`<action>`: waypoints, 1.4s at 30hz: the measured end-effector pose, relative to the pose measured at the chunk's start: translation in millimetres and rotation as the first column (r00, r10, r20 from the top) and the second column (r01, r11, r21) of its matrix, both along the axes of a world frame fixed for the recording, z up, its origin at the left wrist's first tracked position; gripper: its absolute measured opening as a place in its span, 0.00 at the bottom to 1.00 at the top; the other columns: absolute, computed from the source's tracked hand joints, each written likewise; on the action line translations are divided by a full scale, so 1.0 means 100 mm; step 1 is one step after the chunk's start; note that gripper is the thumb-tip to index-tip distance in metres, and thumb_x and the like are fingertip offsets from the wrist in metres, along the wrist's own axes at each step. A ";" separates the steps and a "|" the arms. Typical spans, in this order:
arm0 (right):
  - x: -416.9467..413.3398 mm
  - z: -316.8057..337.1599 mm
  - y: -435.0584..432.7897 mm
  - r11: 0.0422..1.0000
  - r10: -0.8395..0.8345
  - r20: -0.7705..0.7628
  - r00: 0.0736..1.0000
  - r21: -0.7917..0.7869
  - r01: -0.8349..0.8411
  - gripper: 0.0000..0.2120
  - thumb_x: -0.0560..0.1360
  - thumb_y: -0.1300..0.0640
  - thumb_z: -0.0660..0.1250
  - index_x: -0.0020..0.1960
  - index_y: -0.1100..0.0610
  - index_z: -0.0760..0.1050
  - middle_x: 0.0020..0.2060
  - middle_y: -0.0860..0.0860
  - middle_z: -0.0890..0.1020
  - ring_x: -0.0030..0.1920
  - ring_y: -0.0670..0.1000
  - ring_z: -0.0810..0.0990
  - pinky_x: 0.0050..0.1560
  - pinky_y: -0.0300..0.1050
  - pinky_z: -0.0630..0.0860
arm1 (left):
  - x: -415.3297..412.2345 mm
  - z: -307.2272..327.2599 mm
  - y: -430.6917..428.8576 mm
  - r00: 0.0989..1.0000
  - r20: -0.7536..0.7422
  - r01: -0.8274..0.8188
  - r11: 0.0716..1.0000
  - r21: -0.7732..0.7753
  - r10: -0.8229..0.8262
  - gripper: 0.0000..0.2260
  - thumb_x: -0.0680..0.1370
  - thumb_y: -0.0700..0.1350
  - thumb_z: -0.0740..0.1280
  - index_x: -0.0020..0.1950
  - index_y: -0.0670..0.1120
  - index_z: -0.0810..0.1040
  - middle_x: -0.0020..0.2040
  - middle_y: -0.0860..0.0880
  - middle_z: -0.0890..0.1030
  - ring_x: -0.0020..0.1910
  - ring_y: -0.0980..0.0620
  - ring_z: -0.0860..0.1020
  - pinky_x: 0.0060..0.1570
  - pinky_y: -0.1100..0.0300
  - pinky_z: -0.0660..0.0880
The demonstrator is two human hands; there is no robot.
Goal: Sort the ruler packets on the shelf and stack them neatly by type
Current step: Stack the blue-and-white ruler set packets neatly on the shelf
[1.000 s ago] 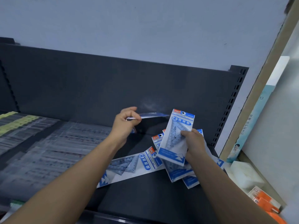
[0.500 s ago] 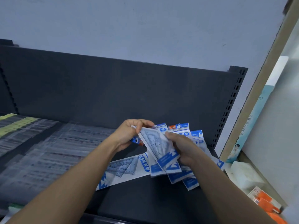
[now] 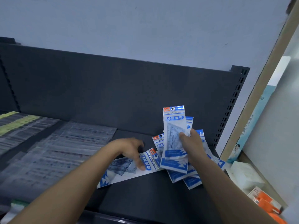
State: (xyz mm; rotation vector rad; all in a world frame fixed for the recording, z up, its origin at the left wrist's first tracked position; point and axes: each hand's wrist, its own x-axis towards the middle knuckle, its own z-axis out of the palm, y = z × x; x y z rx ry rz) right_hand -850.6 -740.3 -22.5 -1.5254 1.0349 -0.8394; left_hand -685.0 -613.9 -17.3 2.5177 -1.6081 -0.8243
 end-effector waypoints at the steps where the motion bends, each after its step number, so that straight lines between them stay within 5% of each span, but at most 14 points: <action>1: 0.01 -0.01 0.01 1.000 0.020 -0.012 1.000 0.017 -0.020 0.04 0.80 0.58 0.60 0.54 0.56 0.70 0.49 0.55 0.80 0.50 0.56 0.81 0.53 0.55 0.80 | -0.02 0.01 0.00 0.998 0.058 0.015 0.999 0.040 -0.017 0.36 0.66 0.53 0.79 0.69 0.46 0.68 0.66 0.48 0.73 0.62 0.47 0.73 0.61 0.55 0.71; 4: 0.02 -0.05 0.04 0.998 0.059 -0.036 0.998 0.035 -0.058 0.03 0.80 0.57 0.60 0.53 0.55 0.71 0.48 0.54 0.81 0.50 0.56 0.82 0.55 0.59 0.79 | -0.05 0.00 -0.01 0.999 0.022 -0.025 0.999 0.027 0.024 0.25 0.66 0.48 0.79 0.59 0.45 0.75 0.60 0.49 0.79 0.57 0.47 0.77 0.53 0.59 0.72; 7: 0.00 -0.04 0.05 0.996 0.074 -0.015 0.997 0.054 -0.073 0.02 0.81 0.57 0.60 0.52 0.54 0.70 0.48 0.54 0.81 0.49 0.55 0.82 0.54 0.58 0.80 | 0.03 -0.06 0.01 0.984 -0.149 -0.118 0.983 -0.144 0.096 0.17 0.68 0.45 0.78 0.55 0.45 0.82 0.53 0.48 0.83 0.51 0.50 0.80 0.51 0.60 0.74; 11: -0.03 -0.03 0.06 0.994 0.087 -0.020 0.996 0.071 -0.085 0.04 0.81 0.57 0.59 0.55 0.55 0.70 0.48 0.55 0.81 0.48 0.55 0.83 0.51 0.55 0.81 | 0.18 -0.10 0.01 0.818 -0.520 -0.496 0.762 -0.416 0.248 0.02 0.74 0.41 0.73 0.44 0.43 0.82 0.39 0.46 0.83 0.36 0.51 0.78 0.44 0.58 0.77; 14: -0.02 -0.03 0.09 0.993 0.095 -0.023 0.995 0.078 -0.093 0.03 0.81 0.56 0.59 0.53 0.54 0.70 0.48 0.54 0.82 0.47 0.55 0.83 0.47 0.52 0.81 | 0.17 0.02 0.02 0.630 -0.746 -0.684 0.607 -0.404 0.214 0.08 0.79 0.41 0.66 0.40 0.41 0.78 0.30 0.47 0.75 0.25 0.54 0.70 0.28 0.60 0.70; 20: 0.01 0.03 0.22 0.974 0.209 0.041 0.977 0.082 -0.211 0.06 0.80 0.59 0.60 0.54 0.54 0.75 0.46 0.54 0.83 0.45 0.55 0.84 0.47 0.53 0.81 | -0.06 0.21 -0.06 0.276 -0.961 -0.826 0.508 -0.243 -0.011 0.09 0.81 0.37 0.60 0.51 0.41 0.80 0.49 0.43 0.84 0.46 0.47 0.82 0.49 0.52 0.78; 23: 0.02 0.06 0.28 0.972 0.222 0.065 0.973 0.068 -0.227 0.07 0.80 0.60 0.60 0.55 0.54 0.76 0.46 0.53 0.84 0.44 0.53 0.84 0.46 0.51 0.81 | -0.19 0.23 -0.13 0.208 -0.978 -0.890 0.411 -0.200 -0.025 0.06 0.80 0.36 0.63 0.51 0.41 0.80 0.50 0.42 0.84 0.47 0.46 0.82 0.50 0.50 0.79; 29: 0.04 0.08 0.34 0.956 0.265 0.114 0.957 0.098 -0.276 0.04 0.80 0.52 0.64 0.51 0.51 0.76 0.48 0.53 0.84 0.48 0.54 0.84 0.50 0.53 0.81 | -0.36 0.18 -0.24 0.172 -0.985 -0.967 0.186 -0.171 -0.010 0.02 0.78 0.37 0.68 0.47 0.41 0.81 0.43 0.44 0.85 0.40 0.47 0.84 0.37 0.55 0.81; 33: 0.01 0.05 0.33 0.944 0.328 -0.008 0.945 -0.017 -0.328 0.16 0.70 0.57 0.76 0.56 0.53 0.76 0.47 0.51 0.85 0.47 0.53 0.84 0.52 0.54 0.81 | -0.42 0.11 -0.28 0.299 -0.954 -0.934 0.203 -0.295 -0.015 0.03 0.77 0.38 0.68 0.44 0.42 0.80 0.40 0.47 0.85 0.39 0.49 0.84 0.38 0.56 0.80; 36: 0.00 0.02 0.24 0.973 0.200 -0.085 0.976 -0.098 -0.208 0.15 0.72 0.61 0.72 0.58 0.56 0.74 0.50 0.52 0.82 0.48 0.52 0.82 0.44 0.48 0.80 | -0.29 0.01 -0.27 0.593 -0.783 -0.796 0.277 -0.538 0.185 0.08 0.74 0.41 0.73 0.46 0.45 0.74 0.39 0.50 0.79 0.39 0.50 0.78 0.44 0.56 0.75; 38: -0.02 0.00 0.16 0.986 0.096 -0.088 0.992 -0.125 -0.107 0.14 0.74 0.63 0.69 0.58 0.56 0.72 0.51 0.52 0.80 0.48 0.51 0.80 0.39 0.42 0.76 | -0.19 -0.03 -0.19 0.810 -0.498 -0.577 0.576 -0.579 0.310 0.16 0.70 0.45 0.76 0.50 0.46 0.72 0.43 0.50 0.77 0.44 0.50 0.76 0.50 0.56 0.73; 40: -0.03 -0.05 0.08 0.991 0.038 -0.106 0.994 -0.127 -0.051 0.12 0.74 0.63 0.67 0.56 0.55 0.71 0.51 0.53 0.80 0.49 0.52 0.80 0.43 0.46 0.77 | -0.17 -0.05 -0.10 0.961 -0.171 -0.261 0.911 -0.319 0.216 0.21 0.66 0.51 0.78 0.53 0.47 0.75 0.52 0.49 0.79 0.51 0.49 0.77 0.54 0.56 0.73; 42: -0.03 -0.09 0.05 0.994 0.034 -0.118 0.992 -0.097 -0.046 0.12 0.74 0.62 0.67 0.55 0.55 0.70 0.51 0.53 0.80 0.49 0.54 0.81 0.45 0.48 0.79 | -0.23 -0.05 -0.06 0.993 0.100 -0.055 0.997 -0.062 0.061 0.28 0.64 0.58 0.78 0.57 0.48 0.75 0.58 0.49 0.77 0.57 0.47 0.75 0.56 0.54 0.73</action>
